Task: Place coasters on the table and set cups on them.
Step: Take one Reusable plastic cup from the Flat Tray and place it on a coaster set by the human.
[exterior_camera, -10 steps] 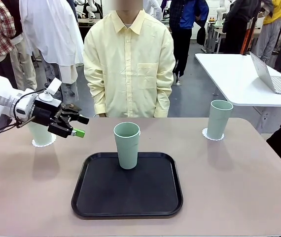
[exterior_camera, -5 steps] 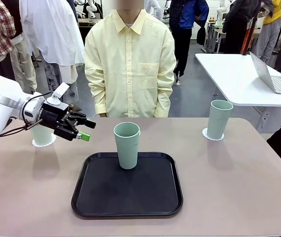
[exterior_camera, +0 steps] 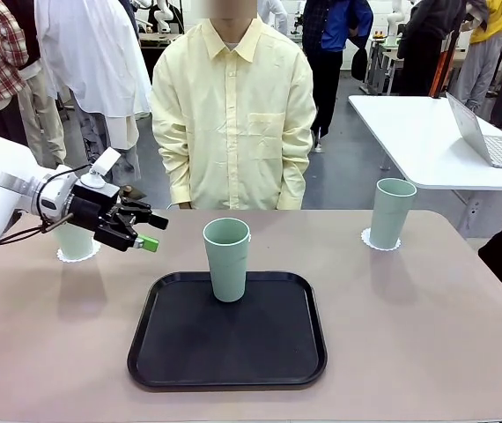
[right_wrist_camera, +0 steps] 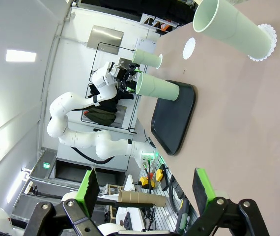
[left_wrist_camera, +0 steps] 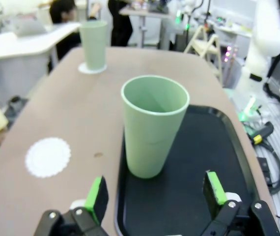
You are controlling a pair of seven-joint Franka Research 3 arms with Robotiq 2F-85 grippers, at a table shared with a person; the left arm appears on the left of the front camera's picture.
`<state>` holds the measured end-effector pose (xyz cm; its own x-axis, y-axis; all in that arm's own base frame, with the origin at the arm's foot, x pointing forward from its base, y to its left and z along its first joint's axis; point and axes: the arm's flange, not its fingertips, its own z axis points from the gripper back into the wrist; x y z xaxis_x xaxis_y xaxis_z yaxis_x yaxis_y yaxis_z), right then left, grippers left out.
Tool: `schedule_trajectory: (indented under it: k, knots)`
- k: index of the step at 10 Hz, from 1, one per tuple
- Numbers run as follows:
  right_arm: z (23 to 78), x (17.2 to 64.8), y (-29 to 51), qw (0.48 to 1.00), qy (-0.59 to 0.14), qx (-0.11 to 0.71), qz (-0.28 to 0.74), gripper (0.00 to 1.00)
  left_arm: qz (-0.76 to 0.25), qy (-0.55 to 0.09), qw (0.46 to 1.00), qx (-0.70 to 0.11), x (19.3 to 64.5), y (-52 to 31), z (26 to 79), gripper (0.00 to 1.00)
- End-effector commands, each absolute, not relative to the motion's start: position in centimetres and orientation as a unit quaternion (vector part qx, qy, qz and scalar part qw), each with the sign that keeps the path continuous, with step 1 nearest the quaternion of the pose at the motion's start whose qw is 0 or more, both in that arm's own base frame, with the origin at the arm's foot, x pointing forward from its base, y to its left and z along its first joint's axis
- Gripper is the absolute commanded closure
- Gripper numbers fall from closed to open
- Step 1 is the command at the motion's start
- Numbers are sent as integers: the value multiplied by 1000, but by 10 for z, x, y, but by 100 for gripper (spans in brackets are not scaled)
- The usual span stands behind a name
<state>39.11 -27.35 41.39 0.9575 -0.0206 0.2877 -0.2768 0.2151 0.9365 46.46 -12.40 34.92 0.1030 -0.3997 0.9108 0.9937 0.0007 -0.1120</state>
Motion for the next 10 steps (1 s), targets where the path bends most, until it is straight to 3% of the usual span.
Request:
schedule_trajectory:
  k: [1, 5, 10]
  knots:
    - [414, 391, -274, 771, -119, 621, 81, 0, -585, -368, 608, -391, 459, -141, 328, 0]
    - [414, 391, -274, 771, -119, 621, 81, 0, -553, -435, 579, -411, 454, -149, 293, 0]
    - [414, 391, -274, 771, -119, 621, 81, 0, -548, -417, 582, -433, 449, -169, 264, 0]
